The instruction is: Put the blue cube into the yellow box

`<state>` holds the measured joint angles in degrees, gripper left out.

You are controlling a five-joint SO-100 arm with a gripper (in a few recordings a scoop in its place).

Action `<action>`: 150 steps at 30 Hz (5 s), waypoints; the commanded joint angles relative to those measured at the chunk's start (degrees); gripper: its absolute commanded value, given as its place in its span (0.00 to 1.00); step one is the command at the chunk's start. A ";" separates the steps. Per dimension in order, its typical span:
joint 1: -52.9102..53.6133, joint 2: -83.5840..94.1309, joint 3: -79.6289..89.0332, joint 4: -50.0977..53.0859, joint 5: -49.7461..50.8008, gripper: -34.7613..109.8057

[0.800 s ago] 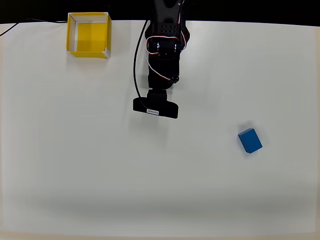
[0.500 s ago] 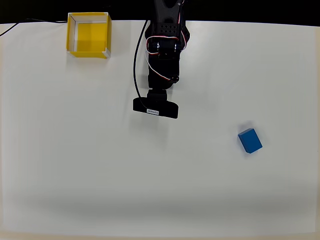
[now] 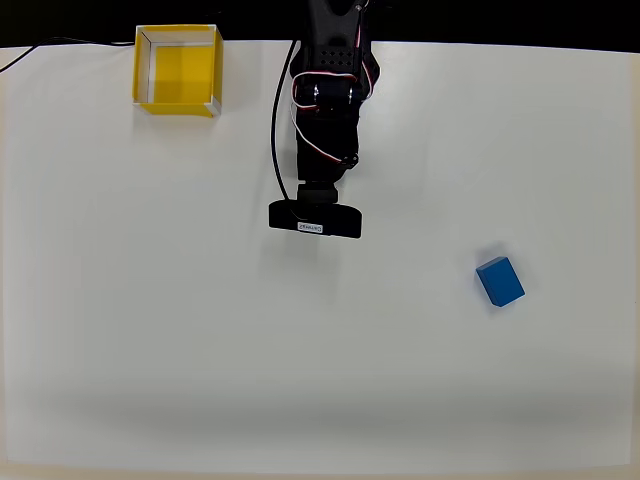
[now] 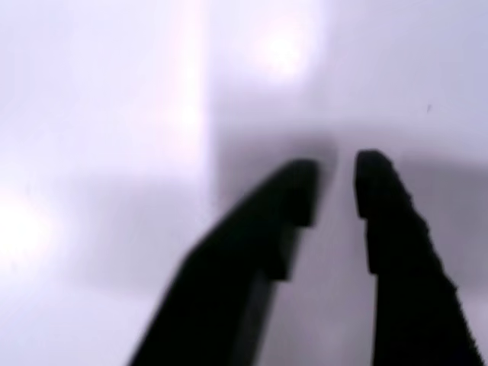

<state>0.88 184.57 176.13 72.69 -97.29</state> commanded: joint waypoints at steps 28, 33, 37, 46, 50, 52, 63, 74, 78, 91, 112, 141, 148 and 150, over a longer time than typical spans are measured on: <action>-28.83 -75.76 -81.30 -12.39 16.70 0.60; -31.90 -86.92 -90.79 -13.45 18.28 0.59; -33.57 -94.83 -96.42 -15.38 18.19 0.60; -36.39 -108.46 -105.73 -17.58 18.19 0.59; -37.53 -112.76 -108.28 -18.11 18.90 0.59; -38.23 -114.61 -109.07 -18.63 19.16 0.59; -42.01 -119.71 -110.21 -20.65 21.53 0.59; -43.07 -124.45 -111.01 -23.12 21.53 0.57; -43.07 -126.39 -111.97 -23.47 21.45 0.56; -44.12 -128.58 -113.99 -22.32 23.38 0.45; -39.73 -114.61 -114.17 -15.12 16.08 0.32; 28.39 -80.51 -105.82 -13.45 5.27 0.31; 42.71 -71.02 -93.25 -12.66 4.31 0.31; 46.41 -68.73 -90.09 -12.39 4.31 0.31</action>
<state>40.17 104.33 84.29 60.21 -91.58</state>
